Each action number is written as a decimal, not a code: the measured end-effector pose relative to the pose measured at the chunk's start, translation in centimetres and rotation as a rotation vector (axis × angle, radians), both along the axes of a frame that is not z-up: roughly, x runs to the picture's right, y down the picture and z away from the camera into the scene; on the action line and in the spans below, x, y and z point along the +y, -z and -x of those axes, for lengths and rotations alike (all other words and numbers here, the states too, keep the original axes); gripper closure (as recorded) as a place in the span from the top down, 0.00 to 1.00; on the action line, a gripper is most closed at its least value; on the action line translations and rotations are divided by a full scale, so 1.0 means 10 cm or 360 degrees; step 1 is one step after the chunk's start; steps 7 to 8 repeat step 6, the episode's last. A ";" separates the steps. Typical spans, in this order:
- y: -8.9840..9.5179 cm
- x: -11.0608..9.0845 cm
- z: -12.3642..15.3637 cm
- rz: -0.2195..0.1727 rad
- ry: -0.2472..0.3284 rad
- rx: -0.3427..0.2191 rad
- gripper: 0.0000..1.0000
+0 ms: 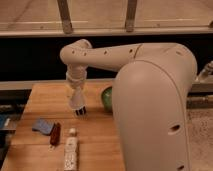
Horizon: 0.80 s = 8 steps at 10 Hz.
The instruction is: Place the ceramic cup over the eraser
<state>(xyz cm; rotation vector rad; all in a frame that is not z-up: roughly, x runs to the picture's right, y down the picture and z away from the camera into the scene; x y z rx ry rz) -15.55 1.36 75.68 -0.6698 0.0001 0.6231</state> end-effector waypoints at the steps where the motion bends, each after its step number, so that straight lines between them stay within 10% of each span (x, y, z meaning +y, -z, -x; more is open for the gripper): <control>1: -0.01 0.01 0.01 0.0005 0.0004 -0.0007 0.77; 8: -0.02 0.02 0.03 0.0012 0.0005 -0.0024 0.80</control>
